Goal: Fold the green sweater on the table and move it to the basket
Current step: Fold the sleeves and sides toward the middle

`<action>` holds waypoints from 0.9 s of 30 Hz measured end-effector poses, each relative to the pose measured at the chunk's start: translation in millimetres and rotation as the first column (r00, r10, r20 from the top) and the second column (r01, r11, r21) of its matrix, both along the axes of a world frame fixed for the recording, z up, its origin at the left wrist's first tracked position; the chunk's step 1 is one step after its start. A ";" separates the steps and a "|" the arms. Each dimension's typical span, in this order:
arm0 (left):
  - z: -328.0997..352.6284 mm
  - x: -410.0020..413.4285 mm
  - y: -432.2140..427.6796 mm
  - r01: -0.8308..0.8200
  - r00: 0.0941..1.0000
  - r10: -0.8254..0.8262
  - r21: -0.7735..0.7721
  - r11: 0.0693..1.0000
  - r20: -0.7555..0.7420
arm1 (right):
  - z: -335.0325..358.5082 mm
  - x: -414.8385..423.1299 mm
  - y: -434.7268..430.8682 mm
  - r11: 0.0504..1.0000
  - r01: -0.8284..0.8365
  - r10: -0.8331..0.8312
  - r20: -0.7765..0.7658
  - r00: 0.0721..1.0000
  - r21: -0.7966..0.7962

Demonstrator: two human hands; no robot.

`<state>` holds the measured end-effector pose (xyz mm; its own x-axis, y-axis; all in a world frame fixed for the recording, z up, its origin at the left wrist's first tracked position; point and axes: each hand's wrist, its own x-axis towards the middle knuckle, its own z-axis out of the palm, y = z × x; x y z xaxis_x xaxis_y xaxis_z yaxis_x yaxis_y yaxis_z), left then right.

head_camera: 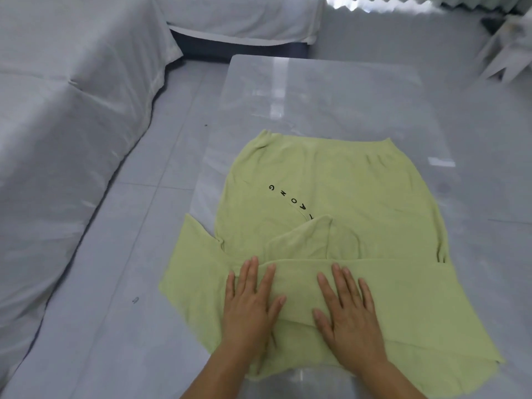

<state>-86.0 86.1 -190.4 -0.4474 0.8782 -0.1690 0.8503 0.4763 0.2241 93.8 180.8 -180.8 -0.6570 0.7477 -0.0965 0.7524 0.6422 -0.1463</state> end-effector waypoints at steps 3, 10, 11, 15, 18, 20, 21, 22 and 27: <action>4.1 -25.4 -12.8 0.054 0.996 -0.056 -0.025 0.998 -0.069 | -0.3 1.4 -1.2 1.000 -0.011 0.011 0.000 1.000 0.006; 0.9 -66.4 -34.2 0.070 0.983 -0.058 0.064 0.995 -0.177 | 0.5 0.7 -1.6 1.000 0.006 -0.006 -0.018 1.000 0.001; 0.7 -72.0 -37.2 0.047 0.984 -0.031 0.090 0.995 -0.176 | 0.6 0.8 -1.2 1.000 0.005 -0.005 -0.019 1.000 0.006; 7.2 -93.0 -55.2 -0.364 0.930 0.352 0.129 0.923 0.107 | 0.1 1.3 -1.7 1.000 0.009 -0.008 -0.032 0.999 0.015; 21.5 -105.7 -68.8 -0.829 0.371 0.763 -0.181 0.529 0.529 | 0.8 1.2 -1.7 1.000 0.009 -0.009 -0.023 1.000 0.003; 24.1 -108.1 -72.2 -0.855 -0.027 0.708 -0.383 0.349 0.705 | 1.2 1.3 -0.8 1.000 0.010 -0.010 -0.017 1.000 -0.007; 26.2 -109.5 -71.9 -0.839 -0.116 0.662 -0.430 0.334 0.741 | 1.8 1.4 0.1 1.000 0.008 -0.009 -0.009 1.000 -0.012; 29.0 -111.9 -70.7 -0.831 -0.158 0.627 -0.446 0.334 0.763 | 2.2 1.4 0.1 1.000 0.006 -0.006 0.000 1.000 -0.018; 35.8 -132.1 -52.5 -0.821 -0.308 0.458 -0.476 0.315 0.834 | 2.0 1.9 0.1 0.999 0.006 -0.006 0.015 1.000 -0.032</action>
<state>-218.1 33.6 -154.6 -0.5024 0.2122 -0.8382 -0.7606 0.3526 0.5451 95.7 180.9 -178.9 -0.6507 0.7482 -0.1297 0.7585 0.6328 -0.1557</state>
